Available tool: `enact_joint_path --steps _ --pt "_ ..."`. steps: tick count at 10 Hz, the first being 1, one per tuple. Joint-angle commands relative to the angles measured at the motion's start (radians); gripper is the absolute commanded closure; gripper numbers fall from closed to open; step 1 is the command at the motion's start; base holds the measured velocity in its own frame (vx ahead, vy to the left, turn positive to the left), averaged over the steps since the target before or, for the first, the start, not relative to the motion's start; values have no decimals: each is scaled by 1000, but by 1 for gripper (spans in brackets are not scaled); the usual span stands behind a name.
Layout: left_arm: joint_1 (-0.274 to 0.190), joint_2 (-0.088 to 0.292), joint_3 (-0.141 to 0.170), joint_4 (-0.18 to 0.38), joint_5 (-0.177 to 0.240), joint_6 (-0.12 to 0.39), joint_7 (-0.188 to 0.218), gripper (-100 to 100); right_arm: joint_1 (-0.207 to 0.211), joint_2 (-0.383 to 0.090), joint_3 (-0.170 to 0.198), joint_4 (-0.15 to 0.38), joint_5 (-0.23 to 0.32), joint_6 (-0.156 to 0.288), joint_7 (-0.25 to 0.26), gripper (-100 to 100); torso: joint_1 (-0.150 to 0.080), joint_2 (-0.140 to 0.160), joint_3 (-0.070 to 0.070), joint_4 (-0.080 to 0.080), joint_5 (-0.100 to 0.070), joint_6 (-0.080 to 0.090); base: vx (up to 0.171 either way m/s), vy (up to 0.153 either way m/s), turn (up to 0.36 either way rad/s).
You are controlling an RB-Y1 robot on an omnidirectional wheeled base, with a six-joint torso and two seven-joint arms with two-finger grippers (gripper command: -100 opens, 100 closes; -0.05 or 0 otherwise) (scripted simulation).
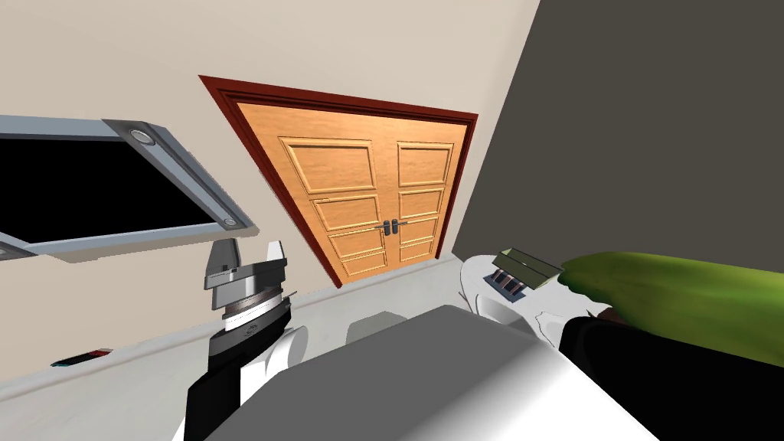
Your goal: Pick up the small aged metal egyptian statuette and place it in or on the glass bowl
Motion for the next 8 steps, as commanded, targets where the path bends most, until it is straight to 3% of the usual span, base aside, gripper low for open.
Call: enact_joint_path --steps 1,4,8 --pt "0 0 0 0 0 0 0 0 40 -25 -13 -27 -30 20 9 100 0 0 0 0 0 0 108 159 -35" --pt "0 0 0 0 0 0 0 0 79 -38 -23 -88 -49 55 11 100 -10 1 1 0 -2 -1 55 63 -3" --pt "0 0 0 0 0 0 0 0 109 -40 -26 -181 -58 102 6 100 -20 1 1 1 -4 -3 48 -41 26"
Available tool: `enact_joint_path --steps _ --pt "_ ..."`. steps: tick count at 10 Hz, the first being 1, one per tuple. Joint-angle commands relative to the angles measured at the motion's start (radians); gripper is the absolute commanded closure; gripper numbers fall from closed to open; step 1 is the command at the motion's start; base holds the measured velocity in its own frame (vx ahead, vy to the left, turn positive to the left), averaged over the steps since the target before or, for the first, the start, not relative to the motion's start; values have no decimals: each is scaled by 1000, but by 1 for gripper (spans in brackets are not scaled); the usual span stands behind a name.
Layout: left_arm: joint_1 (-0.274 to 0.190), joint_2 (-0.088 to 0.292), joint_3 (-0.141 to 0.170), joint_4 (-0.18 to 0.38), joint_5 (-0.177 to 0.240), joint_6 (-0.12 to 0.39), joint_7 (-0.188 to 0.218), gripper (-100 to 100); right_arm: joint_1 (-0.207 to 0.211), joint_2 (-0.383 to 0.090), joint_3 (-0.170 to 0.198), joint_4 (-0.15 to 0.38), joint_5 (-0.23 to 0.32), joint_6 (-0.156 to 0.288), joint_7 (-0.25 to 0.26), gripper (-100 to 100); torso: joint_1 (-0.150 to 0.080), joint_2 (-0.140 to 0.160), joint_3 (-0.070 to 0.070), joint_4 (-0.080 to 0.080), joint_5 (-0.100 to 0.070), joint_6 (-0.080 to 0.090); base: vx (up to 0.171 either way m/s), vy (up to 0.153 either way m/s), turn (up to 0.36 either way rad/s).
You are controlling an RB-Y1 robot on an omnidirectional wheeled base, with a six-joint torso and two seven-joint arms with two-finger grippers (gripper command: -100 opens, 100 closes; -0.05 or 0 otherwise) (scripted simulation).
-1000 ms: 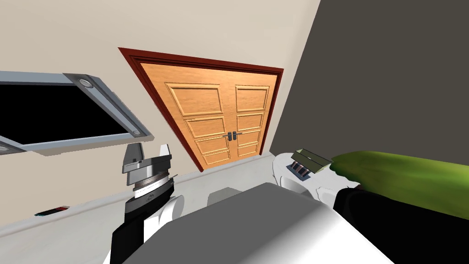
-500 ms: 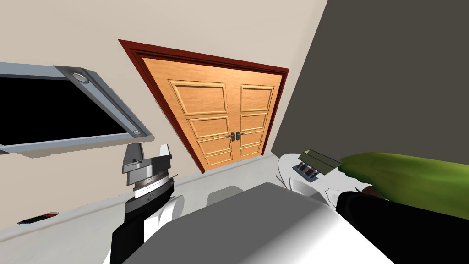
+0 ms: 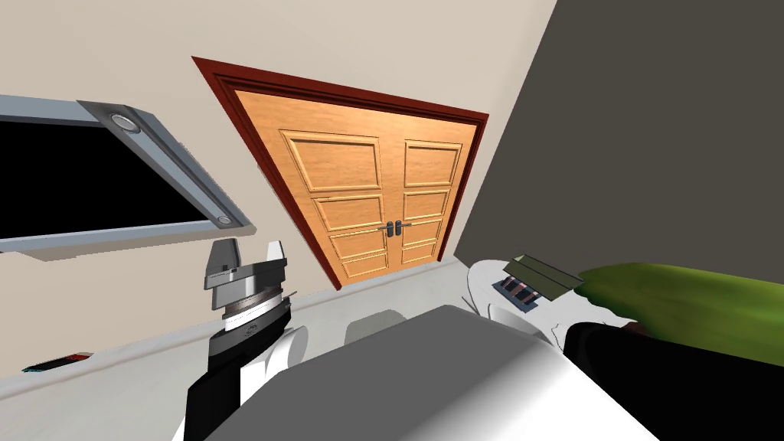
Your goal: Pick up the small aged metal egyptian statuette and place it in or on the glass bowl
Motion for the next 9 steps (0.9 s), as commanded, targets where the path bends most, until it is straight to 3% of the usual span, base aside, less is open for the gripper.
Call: enact_joint_path --steps 1,9 --pt "0 0 0 0 0 0 0 0 8 0 -2 -41 -3 22 -4 100 0 0 0 0 0 0 46 -99 29" --pt "0 0 0 0 0 0 0 0 21 31 9 -243 12 117 -41 100 -9 0 0 1 -2 -2 40 -157 53"
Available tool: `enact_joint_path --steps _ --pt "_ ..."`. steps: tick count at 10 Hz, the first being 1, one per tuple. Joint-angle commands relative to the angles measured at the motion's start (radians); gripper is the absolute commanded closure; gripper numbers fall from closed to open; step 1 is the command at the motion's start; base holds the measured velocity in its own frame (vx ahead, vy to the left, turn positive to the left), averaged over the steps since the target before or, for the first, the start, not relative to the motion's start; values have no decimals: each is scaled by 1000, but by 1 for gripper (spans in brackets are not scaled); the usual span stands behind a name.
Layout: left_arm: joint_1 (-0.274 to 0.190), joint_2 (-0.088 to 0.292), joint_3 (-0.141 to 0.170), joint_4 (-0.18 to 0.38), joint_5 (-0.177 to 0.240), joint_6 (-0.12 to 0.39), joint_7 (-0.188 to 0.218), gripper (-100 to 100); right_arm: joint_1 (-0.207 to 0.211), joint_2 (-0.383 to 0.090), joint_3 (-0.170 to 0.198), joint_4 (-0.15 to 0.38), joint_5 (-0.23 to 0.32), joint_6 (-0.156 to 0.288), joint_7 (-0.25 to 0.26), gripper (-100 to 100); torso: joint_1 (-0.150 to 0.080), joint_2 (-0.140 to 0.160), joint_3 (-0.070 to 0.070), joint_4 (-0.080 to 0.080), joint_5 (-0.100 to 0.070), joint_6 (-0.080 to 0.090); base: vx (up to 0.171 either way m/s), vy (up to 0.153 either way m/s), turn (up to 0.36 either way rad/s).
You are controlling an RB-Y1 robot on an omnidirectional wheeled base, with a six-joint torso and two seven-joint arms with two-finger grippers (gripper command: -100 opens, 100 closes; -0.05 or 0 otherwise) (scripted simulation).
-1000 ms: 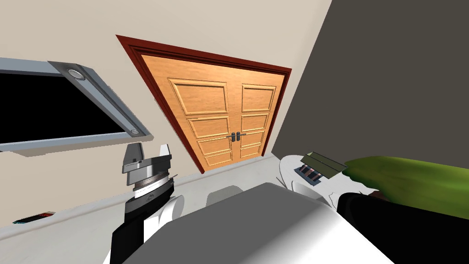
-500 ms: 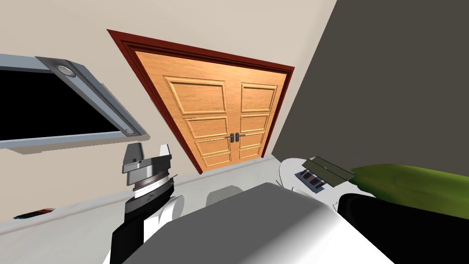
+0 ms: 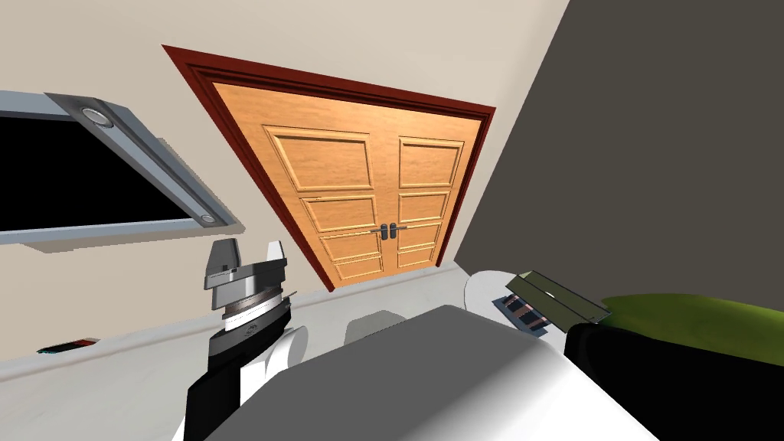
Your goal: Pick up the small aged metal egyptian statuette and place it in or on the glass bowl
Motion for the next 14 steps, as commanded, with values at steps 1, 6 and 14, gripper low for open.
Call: enact_joint_path --steps 1,6,14 --pt "0 0 0 0 0 0 0 0 5 8 4 -40 5 13 -8 100 0 0 0 0 0 0 11 -155 75" --pt "0 0 0 0 0 0 0 0 7 24 12 -111 16 43 -24 100 6 2 1 1 1 0 19 -111 50" --pt "0 0 0 0 0 0 0 0 44 20 1 -190 10 77 -31 -100 14 5 3 1 2 1 -1 -6 -6"
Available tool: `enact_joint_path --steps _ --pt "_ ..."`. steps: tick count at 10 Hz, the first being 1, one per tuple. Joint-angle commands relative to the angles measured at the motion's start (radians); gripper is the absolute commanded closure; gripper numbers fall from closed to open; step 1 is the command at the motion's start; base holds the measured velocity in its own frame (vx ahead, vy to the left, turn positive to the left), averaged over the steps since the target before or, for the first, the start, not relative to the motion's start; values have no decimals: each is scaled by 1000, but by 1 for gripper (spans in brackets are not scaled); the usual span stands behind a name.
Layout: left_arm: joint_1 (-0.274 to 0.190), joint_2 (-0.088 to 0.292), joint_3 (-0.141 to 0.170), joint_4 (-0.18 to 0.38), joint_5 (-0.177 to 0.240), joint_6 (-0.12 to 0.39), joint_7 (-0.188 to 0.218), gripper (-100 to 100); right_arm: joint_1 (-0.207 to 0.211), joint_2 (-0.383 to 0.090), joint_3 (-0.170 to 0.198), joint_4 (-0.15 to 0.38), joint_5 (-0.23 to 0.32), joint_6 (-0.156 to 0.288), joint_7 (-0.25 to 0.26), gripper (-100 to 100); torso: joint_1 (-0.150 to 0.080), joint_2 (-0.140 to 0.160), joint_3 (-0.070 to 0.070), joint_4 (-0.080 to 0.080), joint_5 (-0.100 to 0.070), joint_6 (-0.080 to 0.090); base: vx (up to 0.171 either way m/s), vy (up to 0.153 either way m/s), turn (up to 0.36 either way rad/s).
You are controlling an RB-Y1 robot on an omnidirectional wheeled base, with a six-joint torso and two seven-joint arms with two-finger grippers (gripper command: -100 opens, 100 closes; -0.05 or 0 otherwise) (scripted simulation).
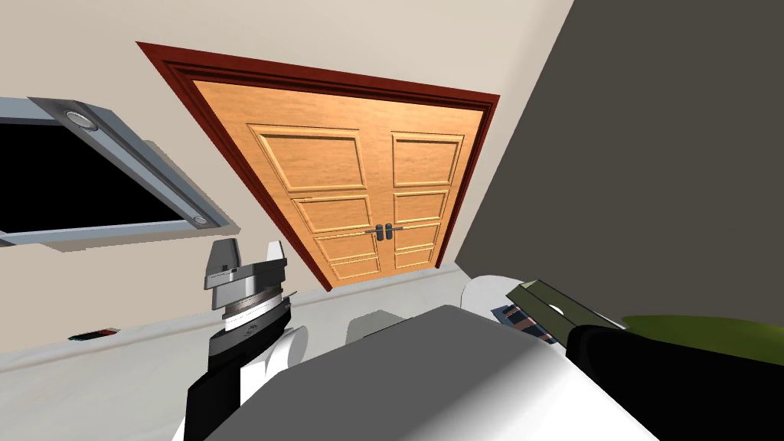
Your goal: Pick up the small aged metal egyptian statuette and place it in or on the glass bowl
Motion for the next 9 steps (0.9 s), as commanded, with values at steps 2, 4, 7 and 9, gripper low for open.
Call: enact_joint_path --steps 2,4,7,9 --pt "0 0 0 0 0 0 0 0 37 -4 -9 -67 -6 27 -4 -100 0 0 0 0 0 0 -6 -18 -22" --pt "0 0 0 0 0 0 0 0 63 -7 -16 -117 -11 49 -7 -100 0 0 0 0 0 0 -6 -16 -18" --pt "0 0 0 0 0 0 0 0 101 -12 -26 -191 -18 81 -12 -100 0 0 0 0 0 0 -6 -14 -17" --pt "0 0 0 0 0 0 0 0 102 -8 -22 -184 -13 73 -11 0 0 0 0 0 0 0 -1 -3 -1"
